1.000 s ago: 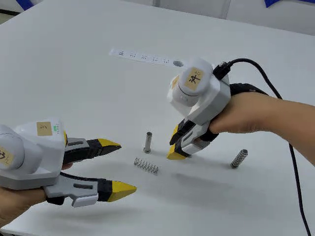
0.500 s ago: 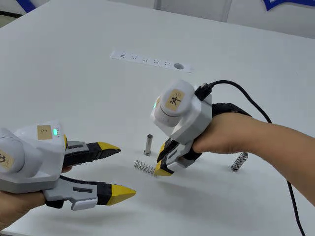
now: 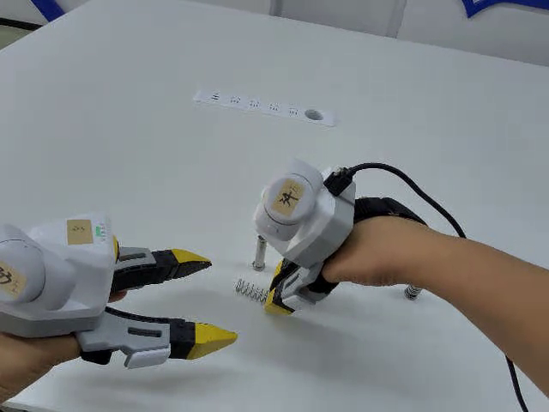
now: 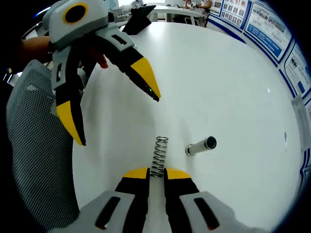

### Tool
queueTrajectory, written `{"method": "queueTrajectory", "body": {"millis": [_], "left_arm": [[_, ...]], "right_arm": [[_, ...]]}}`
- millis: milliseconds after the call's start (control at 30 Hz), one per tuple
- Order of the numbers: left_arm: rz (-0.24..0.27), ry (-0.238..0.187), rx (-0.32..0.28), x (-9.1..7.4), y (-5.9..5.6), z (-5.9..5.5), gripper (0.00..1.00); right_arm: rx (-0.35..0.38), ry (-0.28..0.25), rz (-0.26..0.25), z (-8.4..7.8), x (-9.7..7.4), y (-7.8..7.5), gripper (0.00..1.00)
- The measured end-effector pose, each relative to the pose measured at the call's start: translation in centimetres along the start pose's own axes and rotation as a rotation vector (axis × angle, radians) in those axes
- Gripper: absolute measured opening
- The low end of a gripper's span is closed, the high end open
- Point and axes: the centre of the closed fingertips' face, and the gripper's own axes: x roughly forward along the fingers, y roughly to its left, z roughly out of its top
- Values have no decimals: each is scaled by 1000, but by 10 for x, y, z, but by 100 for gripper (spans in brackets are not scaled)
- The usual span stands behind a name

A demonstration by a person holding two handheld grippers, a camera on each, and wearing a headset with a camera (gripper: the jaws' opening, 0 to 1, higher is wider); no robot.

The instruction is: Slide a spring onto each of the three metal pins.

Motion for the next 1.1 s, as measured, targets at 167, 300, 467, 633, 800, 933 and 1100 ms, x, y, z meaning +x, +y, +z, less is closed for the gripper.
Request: {"method": "queueTrajectory", "body": {"millis": [167,300,467,633,800,933,1100], "left_arm": [[2,1,-1,0,0,-1,58],[2,4,0,0,0,-1,58],[-5,11,3,1,-2,-2,57],[-26,20,13,6,-7,-2,56],[-51,24,32,12,-12,2,55],[-74,29,47,15,-17,3,52],[-108,30,69,19,-24,5,42]], "right_arm": [[-5,-4,4,1,-2,0,12],[-10,-4,3,1,-2,0,12],[-24,-2,10,-1,-9,4,11],[-49,-7,21,0,-21,10,11],[-86,-21,52,2,-37,21,11],[-126,-16,66,2,-45,29,11],[-157,-19,80,2,-49,39,11]]}}
